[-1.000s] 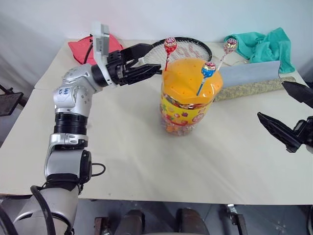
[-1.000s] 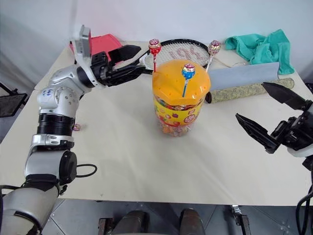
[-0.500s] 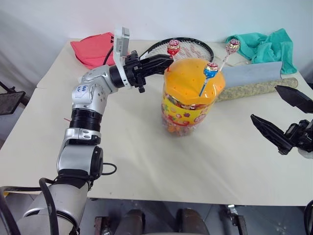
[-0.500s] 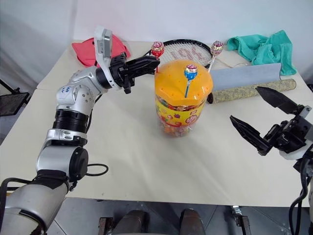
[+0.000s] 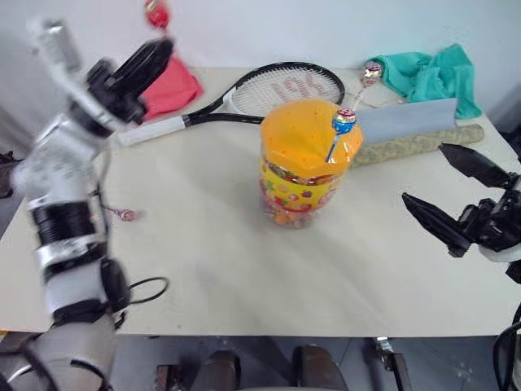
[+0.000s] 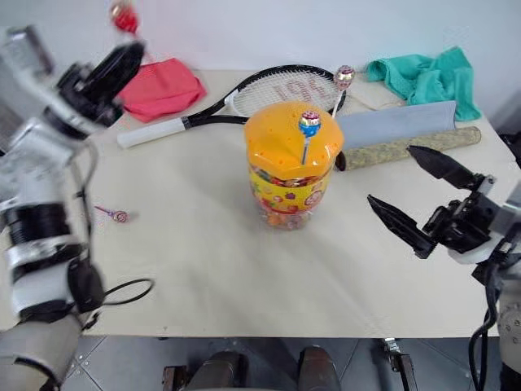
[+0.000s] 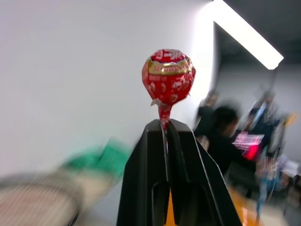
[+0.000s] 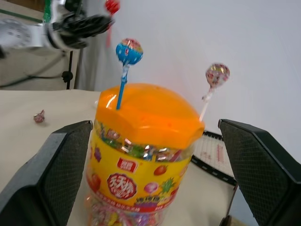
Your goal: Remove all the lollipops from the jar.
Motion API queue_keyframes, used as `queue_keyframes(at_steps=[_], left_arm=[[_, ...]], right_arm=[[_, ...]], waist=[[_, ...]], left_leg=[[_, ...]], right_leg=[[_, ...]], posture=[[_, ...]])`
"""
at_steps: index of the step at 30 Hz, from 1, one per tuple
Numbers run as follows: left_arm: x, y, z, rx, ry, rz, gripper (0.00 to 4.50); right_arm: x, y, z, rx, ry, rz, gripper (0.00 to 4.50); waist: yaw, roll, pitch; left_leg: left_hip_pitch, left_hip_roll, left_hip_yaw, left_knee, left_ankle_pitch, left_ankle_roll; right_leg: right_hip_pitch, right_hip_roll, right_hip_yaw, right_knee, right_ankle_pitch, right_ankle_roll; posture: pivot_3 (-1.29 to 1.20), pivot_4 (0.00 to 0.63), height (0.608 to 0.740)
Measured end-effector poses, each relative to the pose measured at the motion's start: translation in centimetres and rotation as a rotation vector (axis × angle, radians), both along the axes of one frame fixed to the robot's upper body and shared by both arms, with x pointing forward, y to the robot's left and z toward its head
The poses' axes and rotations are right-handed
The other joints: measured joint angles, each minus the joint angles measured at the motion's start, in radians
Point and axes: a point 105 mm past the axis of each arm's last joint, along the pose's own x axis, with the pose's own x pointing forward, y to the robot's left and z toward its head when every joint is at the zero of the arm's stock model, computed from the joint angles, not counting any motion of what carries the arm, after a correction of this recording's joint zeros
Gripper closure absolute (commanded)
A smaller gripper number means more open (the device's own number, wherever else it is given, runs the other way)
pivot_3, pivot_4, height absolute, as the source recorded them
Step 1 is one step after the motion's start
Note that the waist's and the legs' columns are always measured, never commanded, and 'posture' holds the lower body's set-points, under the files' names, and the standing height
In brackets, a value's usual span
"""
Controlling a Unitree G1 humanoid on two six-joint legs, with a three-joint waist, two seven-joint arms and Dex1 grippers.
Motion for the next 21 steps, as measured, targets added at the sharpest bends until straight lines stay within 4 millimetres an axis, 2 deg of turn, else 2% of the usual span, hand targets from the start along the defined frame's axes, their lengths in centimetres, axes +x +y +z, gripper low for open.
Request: queue_keyframes(at_steps=[3, 6, 9, 11, 15, 18, 21], left_arm=[[-1.1, 4.2, -6.7, 0.25, 0.232, 0.212, 4.44], [-2.8, 7.8, -9.4, 0.349, 0.375, 0.395, 4.44], [-4.9, 9.6, -11.2, 0.356, 0.514, 0.523, 4.44], [-6.3, 9.2, -13.2, 0.36, 0.614, 0.538, 4.44], [-8.8, 6.9, -16.7, 0.312, 0.751, 0.502, 4.44], [-9.9, 6.3, -18.3, 0.321, 0.792, 0.523, 4.44], [-9.8, 6.6, -18.4, 0.331, 0.77, 0.558, 3.81]], right_arm=[[-0.2, 0.8, -0.4, -0.051, 0.003, 0.067, 0.0], [-0.3, 1.4, -0.6, -0.094, 0.001, 0.122, 0.0], [-0.1, 2.0, -1.4, -0.14, 0.021, 0.188, 0.0], [0.0, 2.5, -2.2, -0.163, 0.047, 0.232, 0.0], [0.3, 2.6, -2.7, -0.183, 0.056, 0.271, 0.0], [0.5, 2.6, -2.7, -0.191, 0.057, 0.278, 0.0], [0.6, 2.6, -2.8, -0.192, 0.06, 0.28, 0.0]], waist=[[0.006, 0.0, 0.0], [0.018, -0.001, 0.001], [0.032, -0.001, 0.001], [0.038, 0.0, 0.001], [0.04, -0.001, 0.001], [0.035, 0.0, 0.001], [0.034, 0.001, 0.0]], left_leg=[[0.001, 0.0, -0.002, -0.003, 0.0, 0.0], [-0.003, 0.002, -0.01, 0.002, 0.0, 0.0], [-0.004, 0.001, -0.012, 0.002, 0.0, 0.0], [-0.004, 0.0, -0.013, 0.003, 0.0, 0.001], [-0.005, 0.0, -0.012, 0.004, 0.0, 0.001], [-0.004, 0.001, -0.012, 0.003, 0.0, 0.001], [-0.004, 0.0, -0.01, 0.002, 0.0, 0.001]], right_leg=[[0.0, -0.001, 0.001, -0.003, 0.0, 0.0], [0.001, -0.002, 0.002, -0.006, 0.0, 0.0], [0.001, -0.004, 0.003, -0.006, 0.0, 0.0], [0.001, -0.005, 0.005, -0.005, 0.0, 0.0], [0.001, -0.004, 0.007, -0.006, 0.0, 0.0], [0.001, -0.003, 0.007, -0.007, 0.0, 0.0], [0.001, -0.003, 0.007, -0.008, 0.0, 0.0]], posture=[[0.0, 0.15, 0.74], [0.0, 0.15, 0.74], [0.0, 0.15, 0.74], [0.0, 0.15, 0.74], [0.0, 0.15, 0.74], [0.0, 0.15, 0.74], [0.0, 0.15, 0.74]])
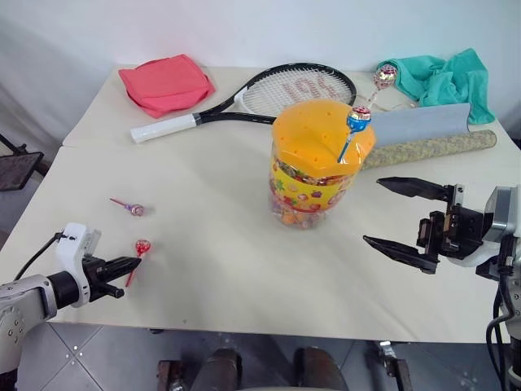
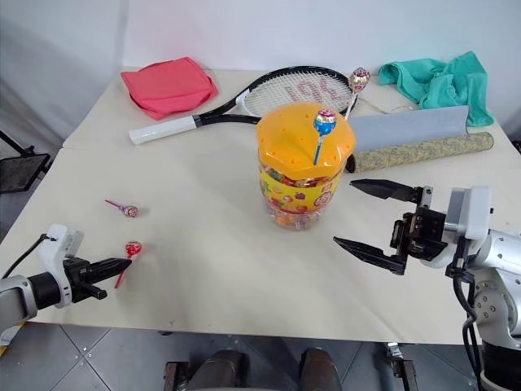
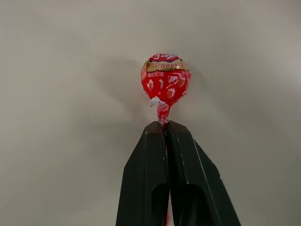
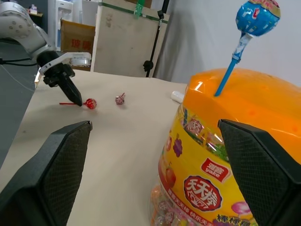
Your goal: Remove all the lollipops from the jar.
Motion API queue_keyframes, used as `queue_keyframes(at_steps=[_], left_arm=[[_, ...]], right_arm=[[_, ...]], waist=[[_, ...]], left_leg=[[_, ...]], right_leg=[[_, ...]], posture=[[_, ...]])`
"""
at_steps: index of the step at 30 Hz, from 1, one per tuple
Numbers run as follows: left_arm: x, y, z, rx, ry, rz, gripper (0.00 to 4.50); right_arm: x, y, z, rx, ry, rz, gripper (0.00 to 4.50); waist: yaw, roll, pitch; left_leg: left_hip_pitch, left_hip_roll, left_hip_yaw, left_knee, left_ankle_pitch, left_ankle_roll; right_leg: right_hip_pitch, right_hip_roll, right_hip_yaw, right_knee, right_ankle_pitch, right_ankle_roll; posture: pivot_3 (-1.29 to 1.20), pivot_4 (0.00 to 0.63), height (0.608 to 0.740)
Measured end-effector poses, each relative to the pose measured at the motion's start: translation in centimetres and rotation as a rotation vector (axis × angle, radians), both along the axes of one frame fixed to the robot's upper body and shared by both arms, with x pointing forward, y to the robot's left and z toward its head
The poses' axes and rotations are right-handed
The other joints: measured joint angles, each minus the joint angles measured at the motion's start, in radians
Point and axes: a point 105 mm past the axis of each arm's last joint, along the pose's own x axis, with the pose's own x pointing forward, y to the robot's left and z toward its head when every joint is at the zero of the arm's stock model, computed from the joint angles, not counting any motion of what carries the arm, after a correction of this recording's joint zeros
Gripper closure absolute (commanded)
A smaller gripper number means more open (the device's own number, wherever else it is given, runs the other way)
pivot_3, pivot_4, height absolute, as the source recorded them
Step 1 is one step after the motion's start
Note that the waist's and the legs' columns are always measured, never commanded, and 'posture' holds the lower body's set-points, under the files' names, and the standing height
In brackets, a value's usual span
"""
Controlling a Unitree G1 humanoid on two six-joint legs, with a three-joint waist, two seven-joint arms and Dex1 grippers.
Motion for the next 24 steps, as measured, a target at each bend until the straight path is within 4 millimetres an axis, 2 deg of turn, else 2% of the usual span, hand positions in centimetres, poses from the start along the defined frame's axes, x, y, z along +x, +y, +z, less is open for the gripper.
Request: queue_keyframes(at_steps=[6, 8, 9, 13, 15, 18, 22, 24], left_arm=[[0.7, -0.7, 0.6, 0.002, -0.07, -0.046, 1.99], [0.8, -0.9, 1.8, -0.029, -0.131, -0.131, 1.39], [1.0, -0.5, 2.6, -0.028, -0.171, -0.161, 1.11], [1.4, 3.5, 7.8, 0.057, -0.336, -0.216, 0.04], [1.2, 3.4, 9.3, 0.049, -0.379, -0.284, 0.04], [1.2, 1.2, 11.4, -0.02, -0.497, -0.493, 0.04], [2.4, -2.7, 15.3, -0.007, -0.773, -0.714, 0.04], [2.9, -5.0, 15.8, -0.026, -0.813, -0.8, 0.04]], right_arm=[[0.0, -0.2, -0.2, -0.017, 0.01, -0.003, 0.0], [0.1, -0.7, -0.2, -0.027, 0.019, -0.025, 0.0], [0.1, -1.0, -0.1, -0.028, 0.024, -0.042, 0.0], [0.2, -3.4, -0.1, -0.062, 0.085, -0.147, 0.0], [0.3, -3.7, 0.3, -0.058, 0.093, -0.168, 0.0], [1.3, -3.3, 2.1, 0.026, 0.095, -0.201, 0.0], [2.3, -0.5, 4.0, 0.057, 0.125, -0.2, 0.0], [2.8, 1.1, 4.0, 0.029, 0.15, -0.197, 0.0]], waist=[[0.001, 0.0, 0.0], [0.002, 0.0, 0.0], [0.002, 0.0, 0.0], [0.0, 0.0, 0.0], [-0.002, 0.001, 0.0], [-0.004, 0.001, 0.001], [-0.001, 0.002, 0.001], [-0.004, 0.002, 0.001]], left_leg=[[0.0, 0.0, 0.0, 0.0, 0.0, 0.0], [-0.001, 0.0, 0.0, -0.001, 0.0, 0.0], [-0.001, 0.0, 0.0, 0.0, 0.0, 0.0], [0.0, -0.002, 0.003, -0.003, 0.0, 0.0], [0.001, -0.002, 0.005, -0.005, 0.0, 0.0], [0.001, 0.0, 0.008, -0.005, 0.0, 0.0], [0.0, 0.0, 0.009, -0.003, 0.001, 0.0], [-0.002, -0.003, 0.009, -0.003, 0.0, 0.0]], right_leg=[[0.0, 0.0, 0.0, -0.001, 0.0, 0.0], [0.0, 0.0, -0.001, -0.002, 0.0, 0.0], [0.0, 0.0, -0.001, -0.002, 0.0, 0.0], [0.0, 0.001, -0.001, -0.006, 0.0, 0.0], [0.0, 0.0, 0.0, -0.006, 0.0, 0.0], [0.0, 0.0, -0.001, -0.005, 0.0, 0.0], [0.0, 0.0, -0.003, -0.004, 0.001, 0.0], [0.0, 0.0, -0.005, -0.004, 0.001, 0.0]], posture=[[0.0, 0.15, 0.74], [0.0, 0.15, 0.74], [0.0, 0.15, 0.74], [0.0, 0.15, 0.74], [0.0, 0.15, 0.74], [0.0, 0.15, 0.74], [0.0, 0.15, 0.74], [0.0, 0.15, 0.74]])
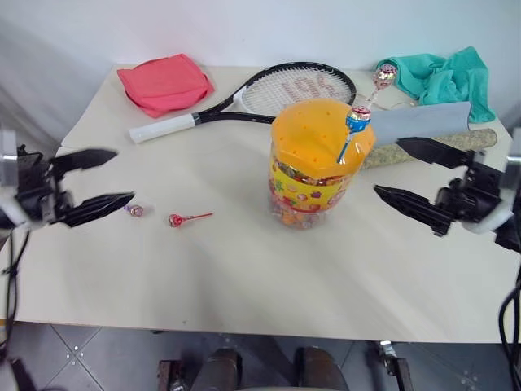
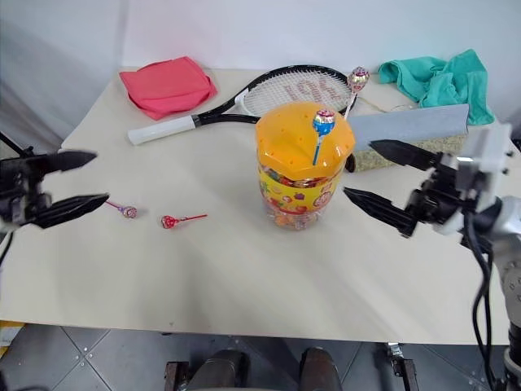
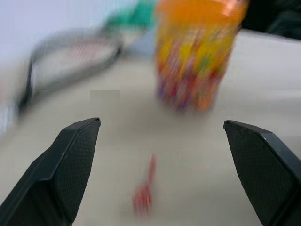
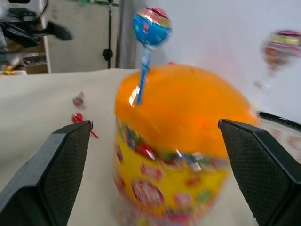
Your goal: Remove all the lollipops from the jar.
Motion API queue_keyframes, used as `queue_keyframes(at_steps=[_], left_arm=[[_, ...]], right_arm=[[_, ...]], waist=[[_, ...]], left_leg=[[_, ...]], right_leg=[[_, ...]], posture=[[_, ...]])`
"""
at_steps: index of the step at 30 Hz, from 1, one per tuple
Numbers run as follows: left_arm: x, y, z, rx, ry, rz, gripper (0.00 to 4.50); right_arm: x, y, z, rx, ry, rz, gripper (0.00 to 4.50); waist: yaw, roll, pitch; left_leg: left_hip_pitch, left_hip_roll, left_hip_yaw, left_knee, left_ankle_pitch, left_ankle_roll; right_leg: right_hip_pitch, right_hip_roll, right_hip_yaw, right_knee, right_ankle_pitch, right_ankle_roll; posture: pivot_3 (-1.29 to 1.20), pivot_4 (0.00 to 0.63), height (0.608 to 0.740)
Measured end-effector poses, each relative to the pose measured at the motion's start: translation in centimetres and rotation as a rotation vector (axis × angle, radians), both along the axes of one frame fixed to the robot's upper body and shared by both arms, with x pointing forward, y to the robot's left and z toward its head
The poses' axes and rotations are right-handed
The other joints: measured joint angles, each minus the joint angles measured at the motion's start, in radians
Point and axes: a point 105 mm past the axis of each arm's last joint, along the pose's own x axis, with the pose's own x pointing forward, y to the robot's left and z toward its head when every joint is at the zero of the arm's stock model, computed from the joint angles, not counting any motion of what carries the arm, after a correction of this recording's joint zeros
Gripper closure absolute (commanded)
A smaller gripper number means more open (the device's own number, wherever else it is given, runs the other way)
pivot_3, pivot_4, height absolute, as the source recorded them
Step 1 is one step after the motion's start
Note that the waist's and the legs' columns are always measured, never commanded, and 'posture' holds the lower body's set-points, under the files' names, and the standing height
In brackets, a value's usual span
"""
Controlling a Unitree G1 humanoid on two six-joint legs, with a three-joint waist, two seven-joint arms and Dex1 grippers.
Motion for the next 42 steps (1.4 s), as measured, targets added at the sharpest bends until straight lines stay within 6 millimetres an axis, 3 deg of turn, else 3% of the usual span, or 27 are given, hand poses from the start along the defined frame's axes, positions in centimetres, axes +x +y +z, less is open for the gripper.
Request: queue_keyframes(at_steps=[4, 7, 10, 22, 27, 29, 33, 35, 36, 38, 40, 42], left_arm=[[0.3, -2.8, -0.2, -0.009, 0.03, -0.108, 0.04], [0.2, -3.7, -0.3, -0.012, 0.037, -0.142, 0.04], [0.2, -3.8, -0.3, -0.021, 0.046, -0.144, 0.0], [-0.1, -4.1, -0.3, -0.038, 0.047, -0.147, 0.0], [-0.2, -4.4, 0.4, -0.091, 0.029, -0.166, 0.0], [-0.2, -4.8, 1.1, -0.12, 0.007, -0.184, 0.0], [-0.5, -5.3, 1.7, -0.111, -0.025, -0.204, 0.0], [-0.5, -5.4, 1.3, -0.072, -0.026, -0.208, 0.0], [-0.5, -5.4, 1.0, -0.052, -0.026, -0.202, 0.0], [-0.4, -5.2, 0.2, -0.001, -0.012, -0.199, 0.0], [-0.5, -5.1, -0.6, 0.037, 0.004, -0.206, 0.0], [-0.6, -5.2, -1.4, 0.051, 0.029, -0.222, 0.0]], right_arm=[[1.3, 1.4, 0.2, 0.037, 0.035, -0.034, 0.0], [1.7, 2.4, 0.4, 0.078, 0.04, -0.028, 0.0], [1.5, 3.2, 0.5, 0.088, 0.03, -0.017, 0.58], [2.1, 5.2, 0.9, 0.102, 0.012, 0.009, 4.46], [1.4, 4.9, 1.4, 0.125, -0.022, 0.074, 4.46], [0.9, 4.2, 2.7, 0.193, -0.047, 0.128, 4.46], [0.9, 1.0, 6.3, 0.283, -0.107, 0.087, 4.46], [1.8, -1.9, 6.5, 0.246, -0.038, -0.017, 4.46], [2.5, -4.3, 6.1, 0.218, 0.017, -0.106, 4.46], [3.9, -9.1, 3.5, 0.099, 0.14, -0.319, 4.46], [4.7, -13.6, -1.0, -0.065, 0.296, -0.516, 4.46], [5.1, -16.4, -5.2, -0.155, 0.406, -0.63, 4.46]], waist=[[-0.011, 0.0, 0.0], [-0.022, 0.0, 0.0], [-0.027, 0.0, 0.0], [-0.024, 0.0, 0.0], [-0.024, 0.0, 0.0], [-0.024, 0.0, 0.0], [-0.024, 0.0, 0.0], [-0.022, 0.0, 0.0], [-0.019, 0.0, 0.0], [-0.016, -0.001, 0.0], [-0.015, -0.001, 0.0], [-0.024, 0.001, 0.001]], left_leg=[[0.0, 0.0, 0.0, -0.002, 0.0, 0.0], [0.0, 0.0, 0.0, -0.002, 0.0, 0.0], [0.0, 0.0, 0.0, -0.003, 0.0, 0.0], [0.0, 0.0, -0.001, -0.001, 0.0, 0.0], [0.0, 0.0, -0.001, -0.001, 0.0, 0.0], [0.0, 0.0, -0.001, 0.0, 0.0, 0.0], [0.001, 0.0, -0.001, -0.001, 0.0, 0.0], [0.0, -0.001, -0.001, -0.001, 0.0, 0.0], [0.0, -0.001, -0.001, -0.001, 0.0, 0.001], [0.0, -0.002, -0.001, -0.001, 0.0, 0.001], [0.001, -0.002, 0.0, -0.002, 0.0, 0.002], [0.0, -0.002, 0.003, -0.002, 0.0, 0.003]], right_leg=[[-0.001, 0.0, -0.001, 0.002, 0.0, 0.0], [-0.001, 0.0, -0.003, 0.002, 0.0, 0.0], [-0.002, 0.0, -0.003, 0.002, 0.0, 0.0], [-0.001, 0.0, -0.002, 0.003, 0.0, 0.0], [-0.001, 0.0, -0.002, 0.003, 0.0, 0.0], [-0.001, 0.0, -0.003, 0.003, 0.0, 0.0], [-0.001, 0.0, -0.003, 0.003, 0.0, 0.0], [0.0, 0.0, -0.003, 0.003, 0.0, 0.0], [0.0, 0.0, -0.003, 0.002, 0.0, 0.0], [0.001, 0.0, -0.003, 0.001, 0.0, 0.0], [0.001, 0.0, -0.003, 0.001, 0.0, 0.0], [0.0, -0.001, -0.002, 0.001, 0.0, 0.0]], posture=[[0.0, 0.15, 0.74], [0.0, 0.15, 0.74], [0.0, 0.15, 0.74], [0.0, 0.15, 0.74], [0.0, 0.15, 0.74], [0.0, 0.15, 0.74], [0.0, 0.15, 0.74], [0.0, 0.15, 0.74], [0.0, 0.15, 0.74], [0.0, 0.15, 0.74], [0.0, 0.15, 0.74], [0.0, 0.15, 0.74]])
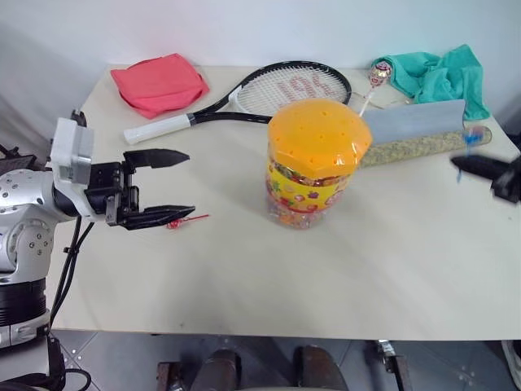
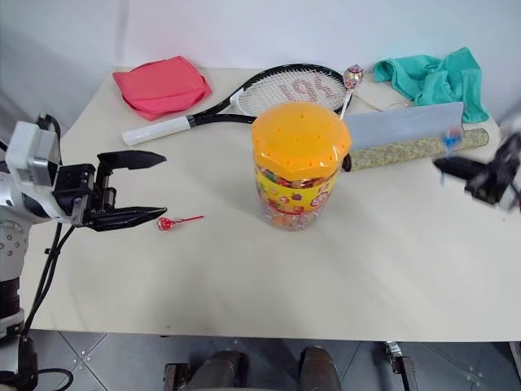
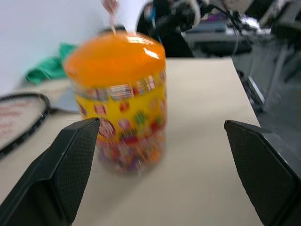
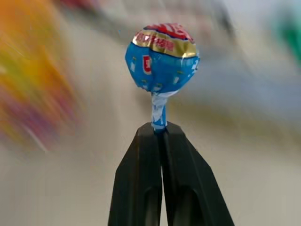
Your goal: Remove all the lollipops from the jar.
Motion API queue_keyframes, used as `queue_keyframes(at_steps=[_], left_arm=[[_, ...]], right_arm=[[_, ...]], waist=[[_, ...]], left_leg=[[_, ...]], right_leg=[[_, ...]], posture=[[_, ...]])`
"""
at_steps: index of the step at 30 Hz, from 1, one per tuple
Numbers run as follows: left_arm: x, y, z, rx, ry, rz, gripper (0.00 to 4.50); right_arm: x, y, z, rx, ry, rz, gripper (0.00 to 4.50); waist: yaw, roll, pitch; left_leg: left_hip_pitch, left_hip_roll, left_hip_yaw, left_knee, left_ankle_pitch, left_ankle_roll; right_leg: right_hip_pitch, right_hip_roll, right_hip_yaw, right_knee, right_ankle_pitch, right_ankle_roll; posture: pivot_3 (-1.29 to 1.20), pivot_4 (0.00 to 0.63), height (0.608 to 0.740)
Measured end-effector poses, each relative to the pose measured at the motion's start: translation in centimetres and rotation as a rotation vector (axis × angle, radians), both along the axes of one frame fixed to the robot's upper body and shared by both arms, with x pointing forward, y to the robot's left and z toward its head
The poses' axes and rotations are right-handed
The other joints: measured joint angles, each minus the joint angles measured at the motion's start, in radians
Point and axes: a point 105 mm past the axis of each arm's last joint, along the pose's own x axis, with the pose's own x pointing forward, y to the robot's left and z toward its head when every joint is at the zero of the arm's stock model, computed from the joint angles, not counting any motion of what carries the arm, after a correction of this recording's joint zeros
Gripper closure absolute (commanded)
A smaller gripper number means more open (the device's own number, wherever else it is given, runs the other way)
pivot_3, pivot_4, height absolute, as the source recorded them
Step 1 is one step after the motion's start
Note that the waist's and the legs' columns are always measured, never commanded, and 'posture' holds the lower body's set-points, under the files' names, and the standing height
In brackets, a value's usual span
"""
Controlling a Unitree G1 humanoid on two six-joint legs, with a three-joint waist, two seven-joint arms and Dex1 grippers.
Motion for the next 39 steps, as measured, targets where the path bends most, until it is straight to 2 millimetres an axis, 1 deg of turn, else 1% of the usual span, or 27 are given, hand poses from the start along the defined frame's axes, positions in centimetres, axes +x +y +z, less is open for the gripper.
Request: queue_keyframes(at_steps=[1, 2, 4, 9, 11, 15, 18, 20, 24, 25, 26, 29, 30, 31, 32, 34, 35, 37, 39], left_arm=[[-0.1, -0.3, -0.2, 0.008, 0.008, -0.012, 0.0], [-0.2, -0.6, -0.3, 0.016, 0.006, -0.024, 0.0], [-0.4, -0.8, -0.4, 0.025, 0.002, -0.036, 0.0], [-0.7, -0.8, -0.9, 0.035, 0.01, -0.039, 0.0], [-0.7, -0.8, -1.1, 0.039, 0.013, -0.034, 0.0], [-0.5, -0.7, -0.7, 0.033, 0.005, -0.021, 0.0], [-0.4, -0.7, -0.1, 0.021, -0.015, -0.014, 0.0], [-0.4, -0.7, -0.1, 0.02, -0.015, -0.013, 0.0], [-0.2, -0.4, -0.2, 0.012, -0.004, 0.0, 0.0], [-0.2, -0.2, -0.2, 0.01, 0.001, 0.009, 0.0], [-0.1, 0.2, -0.2, 0.002, 0.004, 0.023, 0.0], [0.1, 1.0, 0.1, -0.019, -0.005, 0.067, 0.0], [0.1, 1.2, 0.2, -0.027, -0.008, 0.081, 0.0], [0.3, 1.6, 0.3, -0.041, -0.008, 0.1, 0.0], [0.5, 1.9, 0.5, -0.061, -0.009, 0.12, 0.0], [0.7, 1.9, 0.8, -0.098, -0.016, 0.131, 0.0], [0.8, 1.8, 1.0, -0.118, -0.022, 0.13, 0.0], [1.0, 1.7, 1.4, -0.141, -0.031, 0.132, 0.0], [1.1, 1.6, 1.7, -0.157, -0.034, 0.138, 0.0]], right_arm=[[0.1, -0.8, -1.7, -0.058, 0.04, -0.027, 4.46], [0.0, -1.2, -2.9, -0.102, 0.074, -0.04, 4.46], [-0.2, -1.8, -4.7, -0.169, 0.122, -0.052, 4.46], [-0.3, -2.4, -8.8, -0.209, 0.247, -0.135, 4.46], [-0.3, -2.5, -9.3, -0.212, 0.26, -0.153, 4.46], [-0.9, -3.0, -9.6, -0.176, 0.306, -0.188, 3.48], [-1.2, -3.3, -9.5, -0.148, 0.32, -0.206, 2.45], [-1.4, -3.4, -9.5, -0.131, 0.327, -0.21, 1.84], [-2.4, -3.2, -9.5, -0.086, 0.329, -0.162, 0.43], [-2.6, -3.0, -8.9, -0.074, 0.294, -0.128, 0.11], [-2.7, -2.8, -7.5, -0.067, 0.213, -0.081, 0.05], [-3.0, -1.7, -2.0, -0.067, -0.059, 0.056, 0.05], [-3.2, -1.2, -0.6, -0.059, -0.114, 0.094, 0.05], [-3.2, -0.1, 0.8, -0.028, -0.179, 0.145, 0.05], [-3.1, 1.4, 2.2, 0.014, -0.245, 0.207, 0.05], [-2.5, 4.3, 4.1, 0.118, -0.337, 0.302, 0.05], [-1.8, 6.1, 5.0, 0.177, -0.372, 0.345, 0.05], [-0.2, 9.1, 6.0, 0.263, -0.387, 0.387, 0.05], [1.7, 11.5, 6.6, 0.325, -0.358, 0.377, 0.05]], waist=[[-0.002, 0.002, 0.0], [-0.005, 0.003, 0.0], [-0.012, 0.004, 0.0], [-0.008, 0.004, 0.0], [-0.003, 0.005, 0.0], [0.008, 0.004, -0.001], [0.011, 0.003, -0.001], [0.01, 0.003, -0.001], [0.013, 0.003, -0.001], [0.013, 0.004, -0.001], [0.014, 0.005, 0.0], [0.014, 0.005, 0.0], [0.013, 0.005, 0.0], [0.01, 0.005, 0.0], [0.005, 0.005, 0.0], [-0.001, 0.005, 0.0], [-0.003, 0.005, 0.0], [-0.003, 0.005, 0.0], [-0.003, 0.006, 0.0]], left_leg=[[0.0, 0.0, 0.001, 0.0, 0.0, 0.0], [0.0, 0.001, 0.002, 0.0, 0.0, 0.0], [0.001, 0.002, 0.004, -0.001, 0.0, 0.0], [0.001, 0.002, 0.004, 0.0, 0.0, 0.0], [0.001, 0.002, 0.003, 0.001, 0.0, 0.0], [0.0, 0.002, -0.002, 0.006, 0.0, 0.0], [0.0, 0.002, -0.001, 0.006, 0.0, 0.0], [0.0, 0.002, -0.001, 0.005, 0.0, 0.0], [0.0, 0.001, -0.001, 0.005, 0.0, 0.0], [-0.001, 0.001, 0.0, 0.005, 0.0, 0.0], [-0.001, 0.001, 0.0, 0.005, 0.0, 0.0], [0.0, 0.002, 0.0, 0.004, 0.0, 0.0], [0.0, 0.002, 0.0, 0.004, 0.0, 0.0], [0.0, 0.003, 0.0, 0.005, 0.0, 0.0], [0.0, 0.003, 0.0, 0.005, 0.0, 0.0], [0.0, 0.003, 0.0, 0.006, 0.0, 0.0], [0.0, 0.003, 0.0, 0.006, 0.0, -0.001], [0.0, 0.003, -0.001, 0.006, 0.0, -0.001], [0.0, 0.003, -0.001, 0.005, 0.0, -0.001]], right_leg=[[-0.001, 0.0, 0.0, 0.001, 0.0, 0.0], [-0.002, 0.0, 0.001, 0.001, 0.0, 0.0], [-0.002, 0.0, 0.001, 0.001, 0.0, 0.0], [-0.002, 0.001, 0.0, 0.001, 0.0, 0.0], [-0.001, 0.001, 0.0, 0.001, 0.0, 0.0], [0.002, 0.001, -0.002, 0.0, 0.0, 0.001], [0.002, 0.001, -0.001, 0.0, 0.0, 0.001], [0.002, 0.001, -0.001, 0.0, 0.0, 0.001], [0.002, 0.001, -0.001, 0.0, 0.0, 0.001], [0.002, 0.0, -0.001, -0.001, 0.0, 0.001], [0.002, 0.0, -0.001, -0.001, 0.0, 0.001], [0.002, 0.001, -0.001, -0.001, 0.0, 0.001], [0.002, 0.001, -0.001, -0.001, 0.0, 0.001], [0.002, 0.001, -0.001, -0.001, 0.0, 0.001], [0.003, 0.001, -0.002, -0.001, 0.001, 0.001], [0.003, 0.002, -0.002, -0.001, 0.001, 0.001], [0.003, 0.002, -0.002, 0.0, 0.001, 0.001], [0.002, 0.002, -0.001, 0.0, 0.0, 0.001], [0.0, 0.001, -0.001, 0.001, 0.0, 0.001]], posture=[[0.0, 0.15, 0.74], [0.0, 0.15, 0.74], [0.0, 0.15, 0.74], [0.0, 0.15, 0.74], [0.0, 0.15, 0.74], [0.0, 0.15, 0.74], [0.0, 0.15, 0.74], [0.0, 0.15, 0.74], [0.0, 0.15, 0.74], [0.0, 0.15, 0.74], [0.0, 0.15, 0.74], [0.0, 0.15, 0.74], [0.0, 0.15, 0.74], [0.0, 0.15, 0.74], [0.0, 0.15, 0.74], [0.0, 0.15, 0.74], [0.0, 0.15, 0.74], [0.0, 0.15, 0.74], [0.0, 0.15, 0.74]])
